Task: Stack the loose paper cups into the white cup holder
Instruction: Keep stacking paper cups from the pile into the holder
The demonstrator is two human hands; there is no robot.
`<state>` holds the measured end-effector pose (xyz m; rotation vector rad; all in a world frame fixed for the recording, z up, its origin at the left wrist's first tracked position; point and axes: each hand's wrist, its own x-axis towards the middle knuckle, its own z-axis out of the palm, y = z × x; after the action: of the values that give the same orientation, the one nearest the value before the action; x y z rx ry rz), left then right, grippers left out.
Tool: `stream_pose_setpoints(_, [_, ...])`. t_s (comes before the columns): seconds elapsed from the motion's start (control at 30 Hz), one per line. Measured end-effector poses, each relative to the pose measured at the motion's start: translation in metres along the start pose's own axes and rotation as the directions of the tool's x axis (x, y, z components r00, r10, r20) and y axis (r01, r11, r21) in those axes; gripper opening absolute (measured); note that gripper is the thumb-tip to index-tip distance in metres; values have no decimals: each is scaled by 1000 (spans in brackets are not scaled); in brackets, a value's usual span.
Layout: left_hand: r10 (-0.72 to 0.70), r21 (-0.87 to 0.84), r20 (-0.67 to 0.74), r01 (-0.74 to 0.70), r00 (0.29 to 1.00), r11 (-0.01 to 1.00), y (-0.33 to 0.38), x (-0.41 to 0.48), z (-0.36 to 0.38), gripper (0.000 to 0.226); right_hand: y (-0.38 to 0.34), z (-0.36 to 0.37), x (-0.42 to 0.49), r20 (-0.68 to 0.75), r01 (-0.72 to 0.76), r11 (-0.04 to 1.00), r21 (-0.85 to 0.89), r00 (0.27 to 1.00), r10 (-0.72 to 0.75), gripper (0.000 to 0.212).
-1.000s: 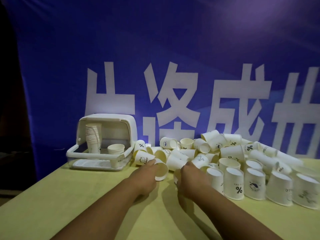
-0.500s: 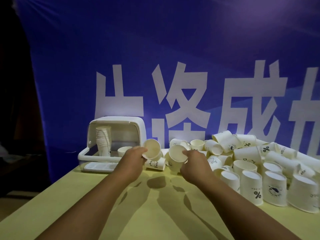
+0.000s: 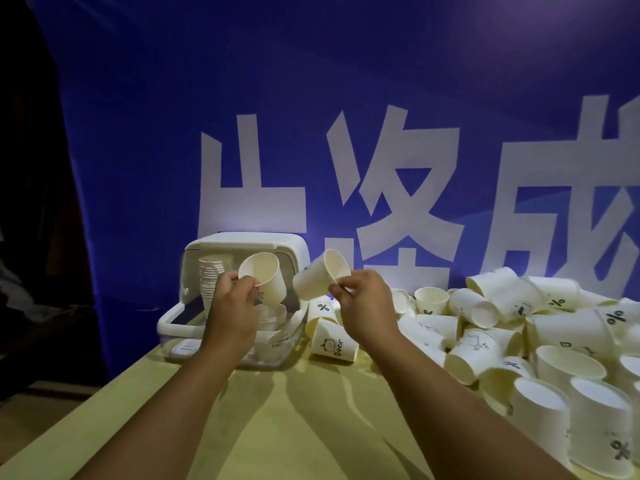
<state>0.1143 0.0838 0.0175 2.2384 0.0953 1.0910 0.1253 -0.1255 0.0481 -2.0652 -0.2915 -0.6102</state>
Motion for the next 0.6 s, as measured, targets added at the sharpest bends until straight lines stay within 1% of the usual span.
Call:
stream_pose_setpoints(0.1, [6,51,-7,-6,1000,999,-16,-3,10,17,-14,15,17,-44,-9,993,122,999,14,17])
stream_pose_setpoints(0.2, [-29,75,77,24,997,997,-20,-5,17,16,-17,34,25,-41,10,989,147,999,-4,18])
stream_pose_setpoints(0.27, [11,175,128,-34,992,984,-23,-7,19,19,-13,44,25,-23,33,992,121,999,-30,20])
stream_pose_setpoints(0.33, [57,303,197,-116,979,946,-26,-9,21,20,-8,48,27,-25,62,994,87,998,-60,20])
stream_pose_setpoints(0.37, [61,337,236,-140,970,931,-29,-10,21,22,-6,48,27,-31,68,994,85,997,-66,20])
stream_pose_setpoints(0.4, [44,341,270,-138,962,930,-31,-10,22,23,-5,49,28,-30,75,994,80,997,-72,20])
stream_pose_setpoints(0.47, [-8,284,306,-84,952,955,-32,-9,22,27,-2,52,27,-4,107,994,36,994,-107,20])
stream_pose_setpoints(0.53, [-51,209,302,-14,952,978,-31,-9,22,25,0,57,26,35,158,987,-9,987,-158,19])
stream_pose_setpoints(0.57, [-73,182,295,19,953,983,-30,-9,22,27,1,60,26,56,192,981,-31,980,-190,19])
stream_pose_setpoints(0.6, [-94,160,290,49,953,986,-28,-9,21,34,2,64,25,79,226,973,-55,972,-221,18])
